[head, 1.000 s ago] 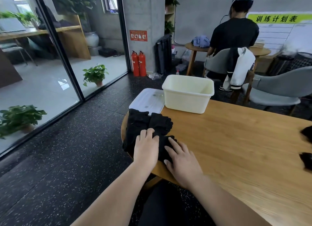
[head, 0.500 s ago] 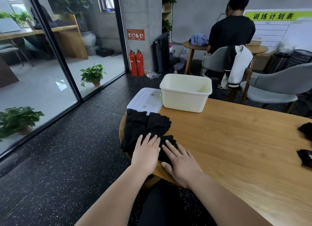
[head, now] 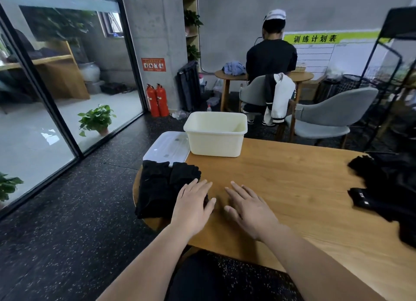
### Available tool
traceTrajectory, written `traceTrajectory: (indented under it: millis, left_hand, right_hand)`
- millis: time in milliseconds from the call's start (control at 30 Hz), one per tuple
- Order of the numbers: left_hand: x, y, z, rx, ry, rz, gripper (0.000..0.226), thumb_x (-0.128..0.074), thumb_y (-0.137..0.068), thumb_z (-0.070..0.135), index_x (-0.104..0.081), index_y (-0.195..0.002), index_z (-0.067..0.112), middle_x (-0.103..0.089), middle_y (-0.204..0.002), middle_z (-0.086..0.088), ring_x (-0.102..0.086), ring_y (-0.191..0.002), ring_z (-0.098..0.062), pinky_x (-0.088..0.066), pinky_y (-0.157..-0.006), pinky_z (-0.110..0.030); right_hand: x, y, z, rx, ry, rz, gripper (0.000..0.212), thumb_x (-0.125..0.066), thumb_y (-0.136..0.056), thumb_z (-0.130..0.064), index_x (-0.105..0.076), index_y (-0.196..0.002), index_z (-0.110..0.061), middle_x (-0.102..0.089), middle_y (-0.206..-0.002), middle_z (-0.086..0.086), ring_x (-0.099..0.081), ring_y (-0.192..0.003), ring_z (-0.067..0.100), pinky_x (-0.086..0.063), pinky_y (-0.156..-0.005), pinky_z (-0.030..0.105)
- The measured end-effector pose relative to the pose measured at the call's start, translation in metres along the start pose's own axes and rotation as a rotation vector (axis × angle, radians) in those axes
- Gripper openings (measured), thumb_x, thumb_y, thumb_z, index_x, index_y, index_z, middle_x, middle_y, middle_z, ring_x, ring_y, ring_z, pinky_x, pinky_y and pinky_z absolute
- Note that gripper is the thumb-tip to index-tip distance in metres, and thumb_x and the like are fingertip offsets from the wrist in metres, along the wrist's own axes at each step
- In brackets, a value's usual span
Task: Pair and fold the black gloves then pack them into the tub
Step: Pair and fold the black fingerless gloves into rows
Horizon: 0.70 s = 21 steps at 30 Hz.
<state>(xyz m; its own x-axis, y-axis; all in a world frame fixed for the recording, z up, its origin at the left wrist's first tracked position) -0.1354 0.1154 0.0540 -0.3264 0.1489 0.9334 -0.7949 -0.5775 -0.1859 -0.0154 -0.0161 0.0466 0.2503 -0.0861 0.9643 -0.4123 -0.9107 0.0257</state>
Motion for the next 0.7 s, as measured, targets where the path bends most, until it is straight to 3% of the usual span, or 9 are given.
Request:
traceTrajectory:
  millis: [333, 700]
  left_hand:
    - [-0.053, -0.014, 0.116, -0.203, 0.056, -0.149, 0.060, -0.035, -0.111, 0.057, -0.029, -0.166, 0.035, -0.024, -0.173, 0.012, -0.009, -0.161, -0.012, -0.006, -0.132, -0.038]
    - [-0.106, -0.015, 0.208, -0.363, 0.065, -0.285, 0.060, -0.036, -0.111, 0.055, -0.027, -0.166, 0.035, -0.021, -0.174, 0.011, -0.008, -0.162, -0.014, -0.007, -0.133, -0.041]
  right_hand:
    - [0.016, 0.065, 0.120, -0.262, 0.012, 0.044, 0.065, -0.030, -0.106, -0.064, -0.020, -0.165, -0.038, -0.007, -0.175, -0.013, -0.012, -0.160, 0.021, -0.033, -0.123, 0.045]
    - [0.016, 0.133, 0.211, -0.500, 0.001, 0.037, 0.068, -0.028, -0.107, -0.064, -0.018, -0.167, -0.034, -0.007, -0.176, -0.009, -0.008, -0.161, 0.023, -0.025, -0.127, 0.045]
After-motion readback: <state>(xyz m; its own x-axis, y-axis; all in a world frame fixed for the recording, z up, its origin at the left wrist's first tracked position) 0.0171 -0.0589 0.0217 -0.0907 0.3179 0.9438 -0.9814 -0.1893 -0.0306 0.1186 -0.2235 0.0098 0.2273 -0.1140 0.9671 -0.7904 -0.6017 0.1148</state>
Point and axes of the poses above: each hand's wrist, its own y-axis away from the middle knuckle, its own x-axis out of the back of the hand, z = x × y, the point moved 8 cm from there along -y, towards the middle knuckle
